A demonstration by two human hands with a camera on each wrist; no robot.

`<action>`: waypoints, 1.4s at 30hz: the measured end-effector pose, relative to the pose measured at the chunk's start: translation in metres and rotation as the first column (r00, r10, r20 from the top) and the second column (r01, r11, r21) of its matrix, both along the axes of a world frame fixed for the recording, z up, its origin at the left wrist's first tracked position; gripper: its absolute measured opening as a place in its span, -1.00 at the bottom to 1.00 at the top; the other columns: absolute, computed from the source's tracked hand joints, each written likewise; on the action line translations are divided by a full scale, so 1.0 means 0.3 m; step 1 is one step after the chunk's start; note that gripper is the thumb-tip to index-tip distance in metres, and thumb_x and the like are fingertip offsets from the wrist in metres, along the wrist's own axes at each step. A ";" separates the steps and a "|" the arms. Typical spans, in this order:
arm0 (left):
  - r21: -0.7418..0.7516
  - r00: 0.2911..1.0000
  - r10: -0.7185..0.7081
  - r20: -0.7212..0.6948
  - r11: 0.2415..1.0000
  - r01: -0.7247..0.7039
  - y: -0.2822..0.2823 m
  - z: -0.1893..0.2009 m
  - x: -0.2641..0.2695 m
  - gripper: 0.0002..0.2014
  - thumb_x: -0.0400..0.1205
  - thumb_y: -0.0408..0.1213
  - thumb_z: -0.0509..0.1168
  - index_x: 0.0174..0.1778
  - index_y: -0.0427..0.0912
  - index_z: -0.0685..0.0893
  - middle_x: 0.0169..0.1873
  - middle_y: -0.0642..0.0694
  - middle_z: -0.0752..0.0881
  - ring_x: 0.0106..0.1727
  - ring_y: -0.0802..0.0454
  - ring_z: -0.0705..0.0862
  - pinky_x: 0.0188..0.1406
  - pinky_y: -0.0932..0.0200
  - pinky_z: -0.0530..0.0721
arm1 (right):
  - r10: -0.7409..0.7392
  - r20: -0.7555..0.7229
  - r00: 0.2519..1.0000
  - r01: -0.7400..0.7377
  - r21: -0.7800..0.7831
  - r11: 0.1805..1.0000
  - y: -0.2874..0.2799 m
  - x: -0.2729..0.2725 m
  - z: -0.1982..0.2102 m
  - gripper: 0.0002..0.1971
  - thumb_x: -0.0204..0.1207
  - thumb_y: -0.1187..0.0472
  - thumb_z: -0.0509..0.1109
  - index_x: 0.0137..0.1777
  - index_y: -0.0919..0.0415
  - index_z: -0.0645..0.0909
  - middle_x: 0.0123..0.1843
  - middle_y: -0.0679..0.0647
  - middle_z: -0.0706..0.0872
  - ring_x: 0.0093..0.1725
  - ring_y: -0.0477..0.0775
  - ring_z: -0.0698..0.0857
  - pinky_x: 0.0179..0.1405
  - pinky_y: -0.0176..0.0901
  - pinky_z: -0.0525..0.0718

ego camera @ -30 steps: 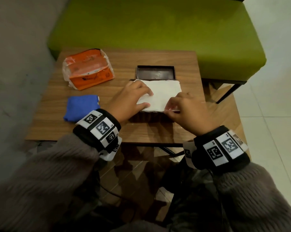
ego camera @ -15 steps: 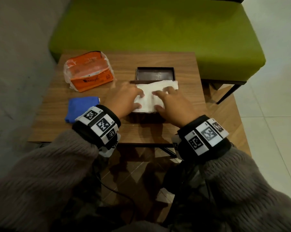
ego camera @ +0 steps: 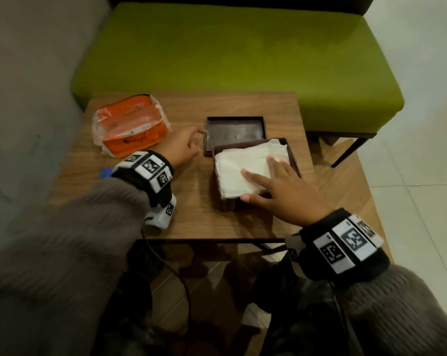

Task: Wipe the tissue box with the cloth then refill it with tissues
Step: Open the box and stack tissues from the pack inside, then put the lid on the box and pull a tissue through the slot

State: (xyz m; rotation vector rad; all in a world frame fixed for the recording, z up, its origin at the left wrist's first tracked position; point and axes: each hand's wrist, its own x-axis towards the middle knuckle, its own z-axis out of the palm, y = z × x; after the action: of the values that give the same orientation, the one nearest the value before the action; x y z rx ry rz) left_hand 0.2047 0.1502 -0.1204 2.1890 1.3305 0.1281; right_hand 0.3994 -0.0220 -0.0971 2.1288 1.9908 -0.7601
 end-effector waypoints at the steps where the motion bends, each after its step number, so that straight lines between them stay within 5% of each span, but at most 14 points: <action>1: -0.022 0.996 -0.054 -0.076 0.998 0.052 0.006 -0.015 0.021 -0.56 0.59 -0.38 0.27 0.40 -0.01 0.49 -0.23 -0.13 0.70 -0.21 -0.08 0.65 -0.31 0.17 0.50 | 0.011 0.015 1.000 -0.011 0.010 1.000 -0.005 0.006 -0.005 -0.32 0.50 -0.45 0.01 0.63 -0.40 0.03 0.74 0.20 -0.12 0.70 0.28 -0.08 0.63 0.18 0.11; 4: 0.025 0.970 -0.146 -0.197 0.988 0.154 0.018 -0.037 0.082 -0.62 0.57 -0.31 0.32 0.32 -0.05 0.53 -0.07 -0.14 0.67 -0.08 -0.12 0.65 -0.20 0.15 0.48 | 0.030 0.042 0.999 -0.032 0.044 0.999 -0.017 0.005 -0.015 -0.28 0.44 -0.50 -0.11 0.63 -0.40 0.04 0.74 0.22 -0.13 0.70 0.29 -0.08 0.63 0.16 0.09; 9: 0.118 0.945 -0.184 -0.271 0.968 0.223 0.031 -0.036 0.108 -0.88 0.50 -0.37 0.36 -0.08 -0.20 0.61 -0.15 -0.21 0.69 -0.09 -0.20 0.66 -0.17 0.06 0.55 | 0.031 0.027 0.999 -0.034 0.105 0.994 -0.033 0.001 -0.023 -0.13 0.25 -0.56 -0.29 0.62 -0.38 0.10 0.74 0.24 -0.10 0.70 0.31 -0.06 0.62 0.21 0.15; 16: 0.345 0.994 -0.094 0.050 0.936 0.071 0.058 0.089 0.040 -0.84 0.42 -0.45 0.41 -0.12 -0.25 0.63 -0.28 -0.11 0.55 -0.21 -0.02 0.49 -0.25 0.16 0.38 | 0.028 0.043 0.999 -0.032 0.093 0.995 -0.036 -0.015 -0.028 -0.40 0.55 -0.40 -0.09 0.61 -0.39 0.12 0.74 0.21 -0.14 0.71 0.29 -0.11 0.62 0.18 0.05; 18: 0.342 0.997 -0.079 0.012 0.937 0.070 0.064 0.135 0.027 -0.82 0.41 -0.45 0.44 -0.13 -0.20 0.63 -0.25 -0.08 0.53 -0.16 -0.01 0.47 0.00 -0.08 0.55 | 0.031 0.050 0.998 -0.035 0.084 0.996 -0.036 -0.033 -0.028 -0.43 0.59 -0.37 -0.07 0.61 -0.39 0.13 0.74 0.20 -0.14 0.71 0.29 -0.12 0.62 0.20 0.04; 21: 0.322 0.996 -0.084 -0.043 0.942 0.093 0.045 0.177 0.001 -0.81 0.40 -0.48 0.43 -0.18 -0.16 0.61 -0.09 -0.14 0.50 -0.04 -0.15 0.54 0.25 -0.47 0.45 | 0.057 0.049 0.997 -0.061 0.089 0.994 -0.036 -0.084 -0.030 -0.45 0.61 -0.36 -0.10 0.61 -0.39 0.12 0.74 0.19 -0.14 0.70 0.32 -0.12 0.62 0.25 0.02; 27: 0.490 0.980 -0.182 0.087 0.864 0.117 -0.021 0.262 -0.063 -0.84 0.46 -0.49 0.41 -0.08 -0.30 0.63 0.06 -0.22 0.52 -0.10 0.02 0.52 -0.07 0.30 0.62 | 0.061 -0.065 0.996 -0.053 0.115 0.992 -0.041 -0.173 -0.026 -0.44 0.62 -0.36 -0.03 0.61 -0.32 0.21 0.75 0.13 -0.05 0.71 0.25 -0.08 0.65 0.25 0.00; 29: 0.563 0.970 -0.180 0.165 0.824 0.057 -0.040 0.322 -0.088 -0.84 0.53 -0.41 0.38 0.01 -0.24 0.62 0.02 -0.13 0.55 -0.13 0.12 0.52 -0.12 0.59 0.52 | -0.033 -0.218 0.975 0.083 0.222 0.971 -0.044 -0.172 -0.009 -0.40 0.63 -0.30 0.07 0.63 -0.15 0.26 0.71 0.13 0.15 0.69 0.17 0.09 0.64 0.15 0.13; 31: 0.615 0.928 -0.196 0.317 0.787 -0.044 -0.064 0.384 -0.117 -0.81 0.58 -0.31 0.35 0.08 -0.07 0.57 -0.04 0.06 0.56 -0.22 0.29 0.55 -0.13 0.62 0.51 | -0.134 -0.454 0.881 0.317 0.355 0.880 -0.050 -0.160 0.012 -0.38 0.63 -0.21 0.18 0.64 0.02 0.27 0.63 0.11 0.33 0.62 0.08 0.28 0.59 0.05 0.29; 33: 0.555 0.839 -0.167 0.517 0.812 -0.181 -0.095 0.423 -0.141 -0.84 0.59 -0.23 0.35 0.05 0.02 0.57 -0.09 0.16 0.60 -0.24 0.33 0.62 -0.18 0.50 0.60 | -0.188 -0.618 0.763 0.523 0.420 0.742 -0.053 -0.141 0.035 -0.39 0.66 -0.14 0.20 0.63 0.10 0.26 0.57 0.08 0.41 0.55 0.01 0.38 0.53 -0.01 0.38; 35: 0.350 0.710 -0.060 0.701 0.897 -0.270 -0.129 0.423 -0.142 -0.89 0.58 -0.23 0.37 -0.02 0.05 0.62 -0.20 0.03 0.68 -0.37 0.22 0.68 -0.31 0.33 0.69 | -0.206 -0.740 0.640 0.656 0.387 0.648 -0.053 -0.124 0.069 -0.40 0.69 -0.09 0.18 0.66 0.11 0.18 0.59 0.04 0.39 0.55 -0.06 0.37 0.52 -0.15 0.37; 38: 0.026 0.631 0.162 0.759 0.960 -0.279 -0.171 0.342 -0.109 -0.92 0.61 -0.34 0.34 -0.10 -0.05 0.65 -0.34 -0.07 0.65 -0.54 0.24 0.62 -0.47 0.34 0.68 | -0.199 -0.847 0.492 0.740 0.287 0.608 -0.048 -0.102 0.118 -0.44 0.74 0.00 0.11 0.68 0.14 0.13 0.44 -0.19 0.37 0.42 -0.26 0.38 0.20 -0.73 0.34; 40: -0.146 0.632 0.296 0.716 0.949 -0.280 -0.192 0.257 -0.087 -0.94 0.62 -0.33 0.32 -0.16 -0.12 0.66 -0.43 -0.09 0.60 -0.58 0.26 0.57 -0.54 0.35 0.63 | -0.210 -0.851 0.481 0.747 0.272 0.607 -0.037 -0.087 0.114 -0.54 0.75 0.07 0.12 0.61 0.15 0.28 0.28 -0.27 0.46 0.23 -0.31 0.49 -0.04 -0.80 0.39; 42: -0.268 0.608 0.416 0.677 0.908 -0.323 -0.200 0.170 -0.080 -0.88 0.63 -0.28 0.32 -0.23 -0.12 0.68 -0.46 -0.08 0.58 -0.60 0.28 0.52 -0.56 0.35 0.56 | -0.241 -0.829 0.505 0.746 0.279 0.605 -0.025 -0.075 0.087 -0.65 0.72 0.15 0.19 0.48 0.16 0.47 0.02 -0.27 0.58 -0.05 -0.33 0.59 -0.17 -0.63 0.53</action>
State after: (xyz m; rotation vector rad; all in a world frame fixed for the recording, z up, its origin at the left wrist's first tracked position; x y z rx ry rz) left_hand 0.1807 0.0901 -0.0693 1.4435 1.2289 0.9550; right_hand 0.3771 -0.0296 -0.0709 3.3922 2.0670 -1.4042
